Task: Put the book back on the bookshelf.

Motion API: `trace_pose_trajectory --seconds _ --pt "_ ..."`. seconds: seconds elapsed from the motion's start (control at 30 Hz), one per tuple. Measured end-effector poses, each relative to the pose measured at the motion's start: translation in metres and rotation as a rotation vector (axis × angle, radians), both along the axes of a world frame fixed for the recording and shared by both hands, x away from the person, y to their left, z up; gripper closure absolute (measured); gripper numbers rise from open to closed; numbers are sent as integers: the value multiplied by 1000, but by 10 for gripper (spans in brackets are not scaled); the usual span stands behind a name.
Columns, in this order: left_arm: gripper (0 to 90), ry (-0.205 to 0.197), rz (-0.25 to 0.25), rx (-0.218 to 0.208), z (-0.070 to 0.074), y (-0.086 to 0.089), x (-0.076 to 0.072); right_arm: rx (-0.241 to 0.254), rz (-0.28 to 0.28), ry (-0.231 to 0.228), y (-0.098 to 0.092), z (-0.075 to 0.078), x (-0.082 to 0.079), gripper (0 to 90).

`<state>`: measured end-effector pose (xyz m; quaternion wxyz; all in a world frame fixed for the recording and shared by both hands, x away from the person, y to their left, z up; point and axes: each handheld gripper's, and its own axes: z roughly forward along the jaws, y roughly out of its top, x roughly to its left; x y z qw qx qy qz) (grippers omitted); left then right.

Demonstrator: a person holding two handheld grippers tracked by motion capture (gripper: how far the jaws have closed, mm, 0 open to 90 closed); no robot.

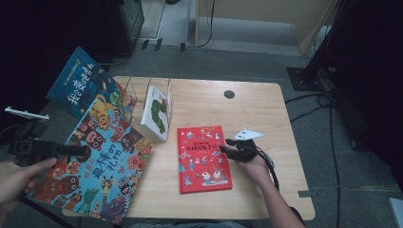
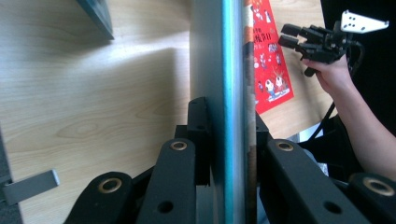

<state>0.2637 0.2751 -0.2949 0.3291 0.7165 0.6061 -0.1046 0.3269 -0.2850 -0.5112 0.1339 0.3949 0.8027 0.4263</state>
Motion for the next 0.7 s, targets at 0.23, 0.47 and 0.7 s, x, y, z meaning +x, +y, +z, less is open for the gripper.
trace_pose_trajectory --seconds 0.23,0.47,0.7 --pt "802 1 47 20 4 14 10 -4 6 0 2 0 0 555" --pt "803 2 95 19 7 28 19 -5 7 1 2 0 1 555" --pt "802 -3 135 38 19 38 30 -4 14 -5 3 -1 1 556"
